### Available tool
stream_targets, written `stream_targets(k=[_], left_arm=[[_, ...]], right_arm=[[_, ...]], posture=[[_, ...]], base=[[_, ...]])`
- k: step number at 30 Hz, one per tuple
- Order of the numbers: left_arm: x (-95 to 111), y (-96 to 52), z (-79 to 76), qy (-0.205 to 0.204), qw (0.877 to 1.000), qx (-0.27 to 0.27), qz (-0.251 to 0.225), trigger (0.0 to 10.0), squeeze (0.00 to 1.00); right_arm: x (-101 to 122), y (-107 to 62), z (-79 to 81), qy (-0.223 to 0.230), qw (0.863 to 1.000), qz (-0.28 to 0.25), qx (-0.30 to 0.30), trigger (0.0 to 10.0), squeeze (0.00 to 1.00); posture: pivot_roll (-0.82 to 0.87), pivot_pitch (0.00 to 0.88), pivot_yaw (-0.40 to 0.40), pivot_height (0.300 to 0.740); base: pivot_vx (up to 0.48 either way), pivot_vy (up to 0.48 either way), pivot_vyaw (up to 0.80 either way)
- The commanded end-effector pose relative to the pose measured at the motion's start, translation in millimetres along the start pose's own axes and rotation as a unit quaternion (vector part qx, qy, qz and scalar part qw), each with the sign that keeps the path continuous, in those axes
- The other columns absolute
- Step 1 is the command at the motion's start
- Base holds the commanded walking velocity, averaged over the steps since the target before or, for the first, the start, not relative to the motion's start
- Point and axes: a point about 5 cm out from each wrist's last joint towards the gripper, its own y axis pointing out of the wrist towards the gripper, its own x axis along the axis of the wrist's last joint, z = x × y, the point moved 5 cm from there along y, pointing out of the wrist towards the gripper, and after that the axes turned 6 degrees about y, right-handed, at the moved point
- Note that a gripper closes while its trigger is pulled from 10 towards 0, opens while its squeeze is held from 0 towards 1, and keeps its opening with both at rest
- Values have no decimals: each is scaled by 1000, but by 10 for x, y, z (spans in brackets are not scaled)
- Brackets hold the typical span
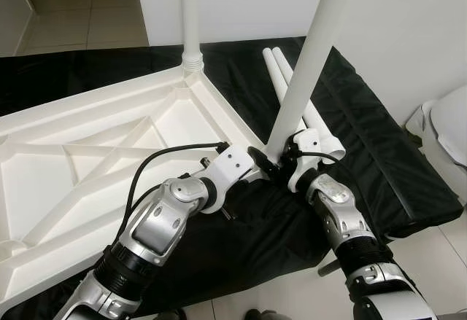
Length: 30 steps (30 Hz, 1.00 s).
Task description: Building children table
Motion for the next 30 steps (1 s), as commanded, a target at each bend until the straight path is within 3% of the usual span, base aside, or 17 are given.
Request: stream_targets(k=[1, 5, 7, 11, 17, 22, 26, 27, 29, 30], left_arm=[[-10, -17, -39, 5, 1000, -5, 1, 10000, 0], [-7, -15, -43, 5, 1000, -6, 0, 10000, 0], [-6, -9, -47, 6, 1000, -7, 0, 10000, 0], [-5, -7, -50, 6, 1000, -8, -1, 10000, 0], [-1, 0, -63, 9, 1000, -11, -1, 10000, 0], [9, 5, -77, 9, 1000, -12, -2, 10000, 0], [7, 3, -76, 9, 1000, -11, -2, 10000, 0], [3, 6, -74, 10, 1000, -11, -2, 10000, 0], [3, 6, -74, 10, 1000, -11, -2, 10000, 0], [4, 8, -74, 10, 1000, -11, -2, 10000, 0]], right_arm=[[-167, -96, -64, 31, 999, 19, -36, 0, 0], [-206, -105, -72, 43, 996, 22, -73, 0, 0], [-226, -109, -90, 49, 987, 21, -150, 0, 0], [-214, -111, -103, 41, 983, 19, -180, 0, 0], [-127, -92, -108, 39, 959, -3, -280, 0, 0], [-111, -24, 16, 54, 961, -10, -272, 0, 0], [-123, -43, -3, 63, 961, -10, -268, 0, 0], [-127, -20, 49, 56, 970, -7, -235, 10000, 0], [-127, -20, 49, 56, 970, -7, -235, 10000, 0], [-121, -21, 66, 52, 973, -7, -226, 10000, 169]], posture=[[-13, 123, -13, 740], [-16, 124, -15, 740], [-20, 124, -14, 740], [-21, 124, -14, 740], [-22, 121, -15, 740], [-16, 119, -22, 740], [-15, 115, -26, 740], [-14, 110, -25, 740], [-14, 110, -25, 740], [-15, 108, -26, 740]], base=[[0, 0, 0], [0, 0, 0], [0, 0, 0], [0, 0, 0], [0, 0, 0], [0, 0, 0], [0, 0, 0], [0, 0, 0], [0, 0, 0], [0, 0, 0]])
